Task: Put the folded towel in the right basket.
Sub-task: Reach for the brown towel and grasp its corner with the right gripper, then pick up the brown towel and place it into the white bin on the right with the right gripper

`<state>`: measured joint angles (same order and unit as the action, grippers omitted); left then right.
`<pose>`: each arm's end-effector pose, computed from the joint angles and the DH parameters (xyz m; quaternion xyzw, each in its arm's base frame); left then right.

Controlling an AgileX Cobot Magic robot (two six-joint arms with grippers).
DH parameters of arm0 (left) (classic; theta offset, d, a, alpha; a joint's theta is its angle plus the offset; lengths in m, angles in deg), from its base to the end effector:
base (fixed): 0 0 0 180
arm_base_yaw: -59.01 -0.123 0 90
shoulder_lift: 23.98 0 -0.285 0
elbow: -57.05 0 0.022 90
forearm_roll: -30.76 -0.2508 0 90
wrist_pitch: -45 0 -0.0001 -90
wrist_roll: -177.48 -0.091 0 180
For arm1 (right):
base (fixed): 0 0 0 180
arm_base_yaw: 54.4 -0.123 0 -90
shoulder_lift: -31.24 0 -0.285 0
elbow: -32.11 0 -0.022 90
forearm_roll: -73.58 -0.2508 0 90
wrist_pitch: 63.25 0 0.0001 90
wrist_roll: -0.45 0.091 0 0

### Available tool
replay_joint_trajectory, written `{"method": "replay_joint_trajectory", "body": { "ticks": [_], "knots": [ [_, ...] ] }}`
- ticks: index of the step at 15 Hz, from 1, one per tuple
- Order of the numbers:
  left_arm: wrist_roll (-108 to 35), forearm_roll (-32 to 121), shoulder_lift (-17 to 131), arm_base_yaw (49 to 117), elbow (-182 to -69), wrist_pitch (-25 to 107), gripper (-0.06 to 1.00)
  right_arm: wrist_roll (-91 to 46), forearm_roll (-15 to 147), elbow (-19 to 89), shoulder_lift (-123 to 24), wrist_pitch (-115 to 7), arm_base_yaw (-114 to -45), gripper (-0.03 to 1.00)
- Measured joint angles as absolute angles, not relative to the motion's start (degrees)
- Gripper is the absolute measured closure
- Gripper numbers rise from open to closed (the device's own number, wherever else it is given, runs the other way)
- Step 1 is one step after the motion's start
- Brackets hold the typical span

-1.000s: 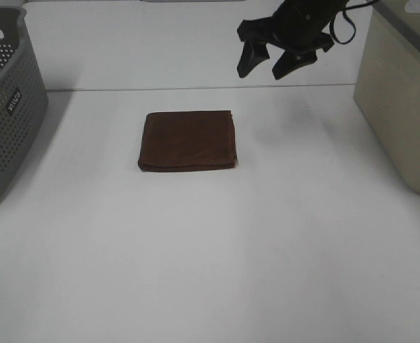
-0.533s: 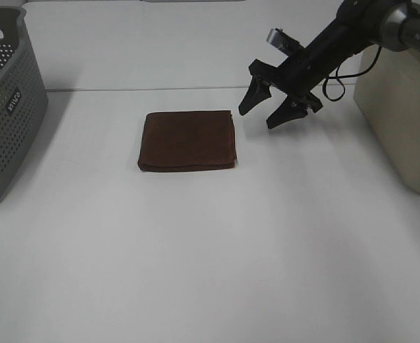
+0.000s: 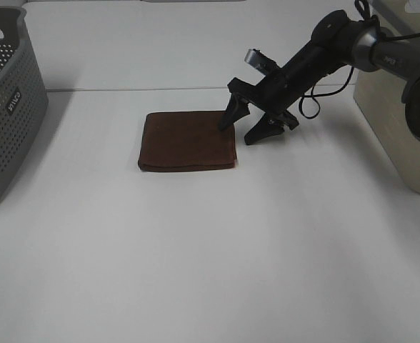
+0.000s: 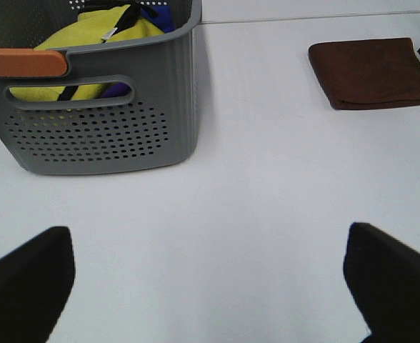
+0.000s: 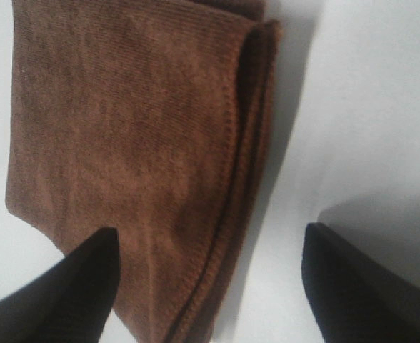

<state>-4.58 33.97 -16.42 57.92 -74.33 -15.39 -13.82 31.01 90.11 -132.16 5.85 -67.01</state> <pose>-0.0050 -0.0045 0.2777 0.0082 0.8503 -0.0135 0.5261 0.5099 0.1730 0.0900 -0.1063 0.9315 0.3443 0.0497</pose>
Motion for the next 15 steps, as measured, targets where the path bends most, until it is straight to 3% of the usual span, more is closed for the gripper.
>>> {"method": "replay_joint_trajectory", "body": {
  "ticks": [5, 7, 10, 11, 15],
  "knots": [
    [-4.6, 34.0, -16.4, 57.9, -74.3, -15.4, -0.03, -12.4, 26.7, 90.6, -133.9, 3.2, -69.5, 0.3],
    [-4.6, 34.0, -16.4, 57.9, -74.3, -15.4, -0.03, -12.4, 26.7, 90.6, -134.2, 1.7, -70.2, 0.41],
    [-4.6, 34.0, -16.4, 57.9, -74.3, -15.4, -0.03, -11.9, 28.3, 90.6, -134.6, 0.5, -70.2, 0.81],
    [-4.6, 34.0, -16.4, 57.9, -74.3, -15.4, -0.03, -12.1, 28.4, 90.6, -134.6, 0.5, -70.2, 0.9],
    [-4.6, 34.0, -16.4, 57.9, -74.3, -15.4, -0.03, -13.6, 29.7, 93.7, -133.4, 3.8, -70.2, 0.9]
  ]
}}
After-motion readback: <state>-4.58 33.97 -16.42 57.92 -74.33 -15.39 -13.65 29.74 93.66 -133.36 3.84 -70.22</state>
